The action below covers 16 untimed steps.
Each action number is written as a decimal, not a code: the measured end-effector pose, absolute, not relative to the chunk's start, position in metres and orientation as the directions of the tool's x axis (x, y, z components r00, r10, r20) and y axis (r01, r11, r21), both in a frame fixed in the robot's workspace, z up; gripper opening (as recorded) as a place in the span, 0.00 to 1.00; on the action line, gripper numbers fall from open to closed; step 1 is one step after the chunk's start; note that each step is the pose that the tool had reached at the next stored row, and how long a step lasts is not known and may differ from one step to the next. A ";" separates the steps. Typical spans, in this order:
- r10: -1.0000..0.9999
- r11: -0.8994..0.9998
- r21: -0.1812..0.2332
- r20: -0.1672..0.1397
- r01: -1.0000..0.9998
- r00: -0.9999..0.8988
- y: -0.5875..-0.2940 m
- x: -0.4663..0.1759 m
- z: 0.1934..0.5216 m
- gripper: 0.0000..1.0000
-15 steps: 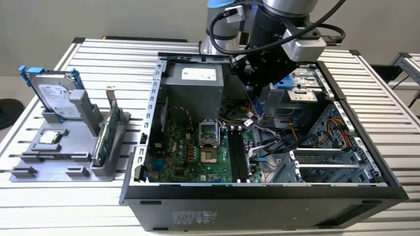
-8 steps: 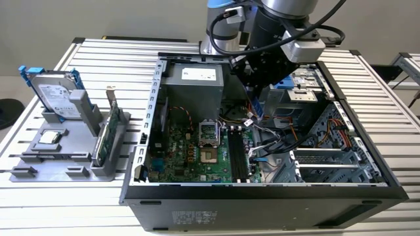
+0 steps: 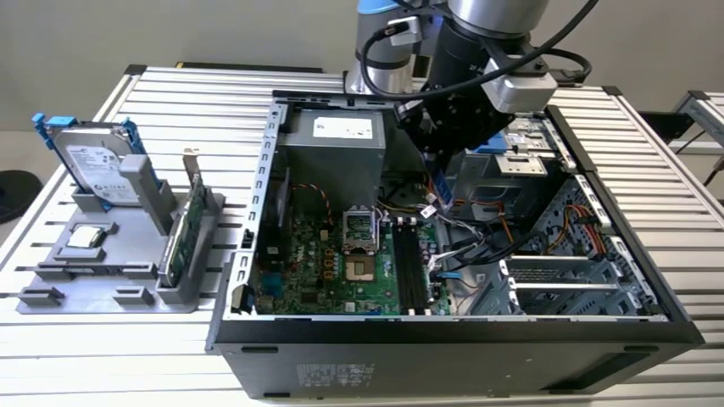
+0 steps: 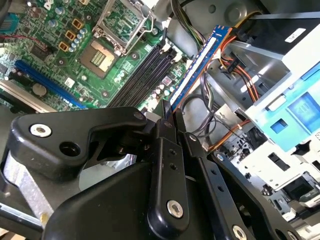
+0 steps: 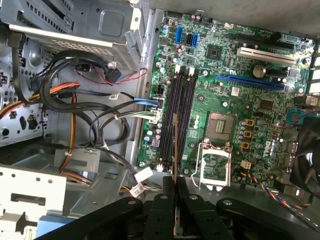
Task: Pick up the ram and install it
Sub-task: 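Insert the ram into the slot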
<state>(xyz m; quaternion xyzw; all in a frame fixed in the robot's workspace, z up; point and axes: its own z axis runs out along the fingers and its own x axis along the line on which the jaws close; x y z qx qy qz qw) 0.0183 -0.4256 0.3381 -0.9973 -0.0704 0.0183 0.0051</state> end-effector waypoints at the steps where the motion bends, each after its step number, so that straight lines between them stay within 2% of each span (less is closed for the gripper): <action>1: 0.140 -0.990 -0.013 -0.036 0.140 0.989 -0.426 0.018 0.337 0.00; 16: 0.131 -0.991 -0.012 -0.036 0.131 0.991 -0.426 0.019 0.330 0.00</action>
